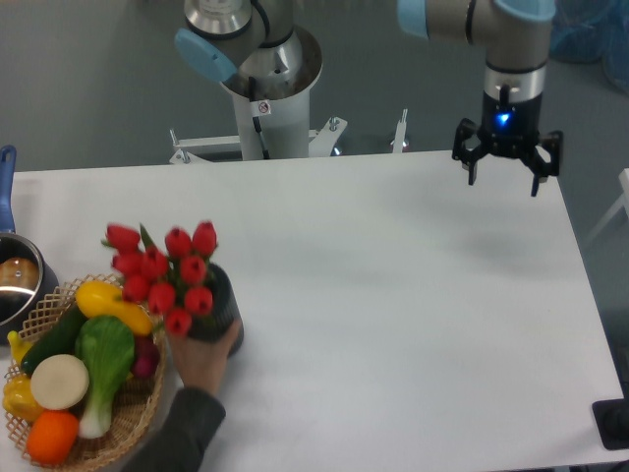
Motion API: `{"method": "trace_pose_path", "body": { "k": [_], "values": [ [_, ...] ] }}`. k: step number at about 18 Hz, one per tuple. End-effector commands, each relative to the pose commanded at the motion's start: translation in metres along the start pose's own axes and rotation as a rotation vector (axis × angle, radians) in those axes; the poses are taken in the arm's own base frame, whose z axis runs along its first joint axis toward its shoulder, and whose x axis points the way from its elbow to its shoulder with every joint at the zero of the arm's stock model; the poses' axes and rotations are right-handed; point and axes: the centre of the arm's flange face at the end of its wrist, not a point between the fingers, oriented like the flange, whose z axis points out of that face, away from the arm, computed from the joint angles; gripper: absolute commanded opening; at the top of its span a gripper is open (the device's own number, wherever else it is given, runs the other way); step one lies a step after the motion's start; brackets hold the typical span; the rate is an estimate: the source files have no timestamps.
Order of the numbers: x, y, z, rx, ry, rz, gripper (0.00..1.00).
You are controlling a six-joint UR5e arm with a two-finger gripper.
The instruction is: Insert the flowers into the vase
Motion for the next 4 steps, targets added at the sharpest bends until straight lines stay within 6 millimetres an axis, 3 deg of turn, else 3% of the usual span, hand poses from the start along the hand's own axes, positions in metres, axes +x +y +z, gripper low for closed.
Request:
{"method": "trace_pose_path", "body": {
  "k": [4],
  "values": [
    [-0.032,-0.035,-0.015,-0.077,0.064,0.059,1.00]
  ]
}}
